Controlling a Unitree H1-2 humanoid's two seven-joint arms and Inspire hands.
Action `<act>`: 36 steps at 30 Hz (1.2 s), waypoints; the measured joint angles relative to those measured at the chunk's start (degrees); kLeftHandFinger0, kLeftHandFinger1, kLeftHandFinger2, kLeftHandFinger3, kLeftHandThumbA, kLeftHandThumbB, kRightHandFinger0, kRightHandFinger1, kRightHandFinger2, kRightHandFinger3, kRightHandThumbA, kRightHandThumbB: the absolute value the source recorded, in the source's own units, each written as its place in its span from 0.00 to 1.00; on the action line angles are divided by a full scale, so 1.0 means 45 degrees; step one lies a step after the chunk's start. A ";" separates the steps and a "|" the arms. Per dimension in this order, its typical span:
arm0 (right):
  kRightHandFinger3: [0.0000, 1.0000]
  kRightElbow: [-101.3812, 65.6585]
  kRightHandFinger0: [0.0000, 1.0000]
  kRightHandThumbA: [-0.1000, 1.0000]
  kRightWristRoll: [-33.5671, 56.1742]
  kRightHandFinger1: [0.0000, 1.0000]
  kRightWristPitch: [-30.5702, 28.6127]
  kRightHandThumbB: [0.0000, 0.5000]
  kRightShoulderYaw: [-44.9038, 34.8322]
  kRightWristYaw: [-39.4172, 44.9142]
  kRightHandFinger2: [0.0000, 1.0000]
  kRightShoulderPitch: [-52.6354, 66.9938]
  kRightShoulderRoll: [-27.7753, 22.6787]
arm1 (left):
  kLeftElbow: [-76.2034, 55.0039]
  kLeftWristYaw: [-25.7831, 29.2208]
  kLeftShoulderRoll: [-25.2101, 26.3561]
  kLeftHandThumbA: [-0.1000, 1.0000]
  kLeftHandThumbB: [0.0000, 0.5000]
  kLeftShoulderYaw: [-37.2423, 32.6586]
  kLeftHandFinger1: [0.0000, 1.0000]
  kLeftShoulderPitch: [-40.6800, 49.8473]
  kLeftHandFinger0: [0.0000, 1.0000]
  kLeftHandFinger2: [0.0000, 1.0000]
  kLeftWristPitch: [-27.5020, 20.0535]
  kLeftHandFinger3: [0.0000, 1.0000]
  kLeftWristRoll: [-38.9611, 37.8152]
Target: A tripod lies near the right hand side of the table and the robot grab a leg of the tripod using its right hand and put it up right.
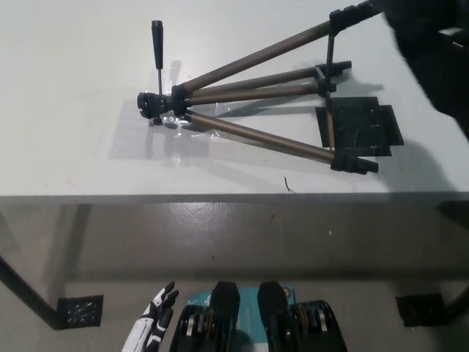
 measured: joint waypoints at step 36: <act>0.52 0.9942 0.00 0.00 -0.0763 0.05 -0.1155 0.63 0.2434 -0.3785 0.39 -0.0687 0.3469 | -0.0358 -0.0425 0.0141 1.00 0.84 -0.0026 1.00 -0.0091 1.00 1.00 -0.0419 1.00 0.0028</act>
